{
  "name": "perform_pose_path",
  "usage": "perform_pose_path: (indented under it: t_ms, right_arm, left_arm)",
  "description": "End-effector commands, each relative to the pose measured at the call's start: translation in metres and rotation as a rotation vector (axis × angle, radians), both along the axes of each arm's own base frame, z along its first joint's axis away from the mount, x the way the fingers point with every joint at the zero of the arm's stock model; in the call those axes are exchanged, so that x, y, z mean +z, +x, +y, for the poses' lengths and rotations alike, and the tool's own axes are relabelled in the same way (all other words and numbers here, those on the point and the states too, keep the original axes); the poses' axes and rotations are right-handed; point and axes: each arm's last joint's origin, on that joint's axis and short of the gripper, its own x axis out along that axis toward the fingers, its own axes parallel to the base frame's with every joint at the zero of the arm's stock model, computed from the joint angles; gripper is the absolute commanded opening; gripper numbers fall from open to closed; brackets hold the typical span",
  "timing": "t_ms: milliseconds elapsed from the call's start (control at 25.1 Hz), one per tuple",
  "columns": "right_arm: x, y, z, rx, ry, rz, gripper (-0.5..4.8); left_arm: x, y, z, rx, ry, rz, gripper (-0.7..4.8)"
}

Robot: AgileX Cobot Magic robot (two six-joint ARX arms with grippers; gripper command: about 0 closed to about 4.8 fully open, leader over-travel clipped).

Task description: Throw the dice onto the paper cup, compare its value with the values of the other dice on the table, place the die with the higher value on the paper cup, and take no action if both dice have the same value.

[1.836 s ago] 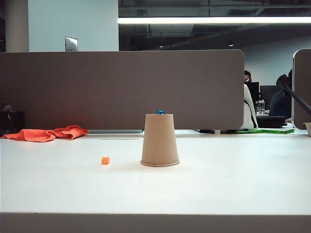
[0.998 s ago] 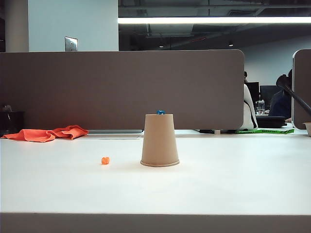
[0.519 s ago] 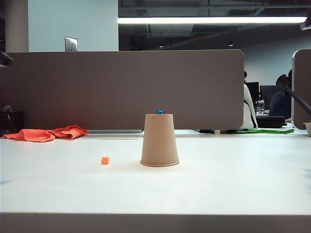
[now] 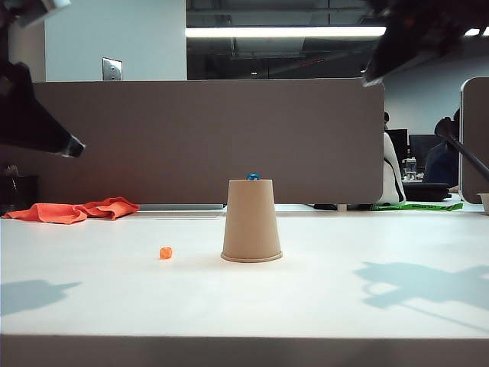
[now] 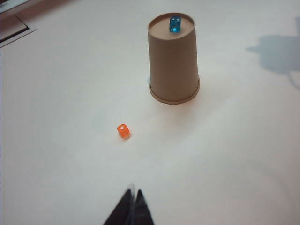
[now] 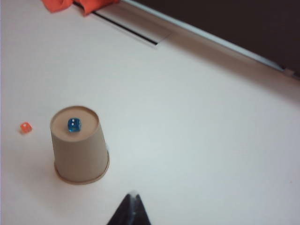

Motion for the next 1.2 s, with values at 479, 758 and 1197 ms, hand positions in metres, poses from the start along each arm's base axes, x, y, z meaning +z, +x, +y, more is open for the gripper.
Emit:
perform_pose_path:
  t_ms: [479,758,1197]
  right_arm:
    - [0.040,0.075,0.056,-0.009,0.236,0.140,-0.01]
    - [0.021,0.094,0.081,0.062,0.188,0.232,-0.01]
    - [0.005,0.096,0.097,0.123,0.071,0.207,-0.01]
  left_arm:
    - [-0.004,0.017,-0.006,0.011,-0.016,-0.032,-0.05]
    - [-0.004,0.021,-0.007,0.069,-0.102,0.006,-0.05]
    - [-0.005,0.022,-0.007,0.089,-0.138,0.046,-0.05]
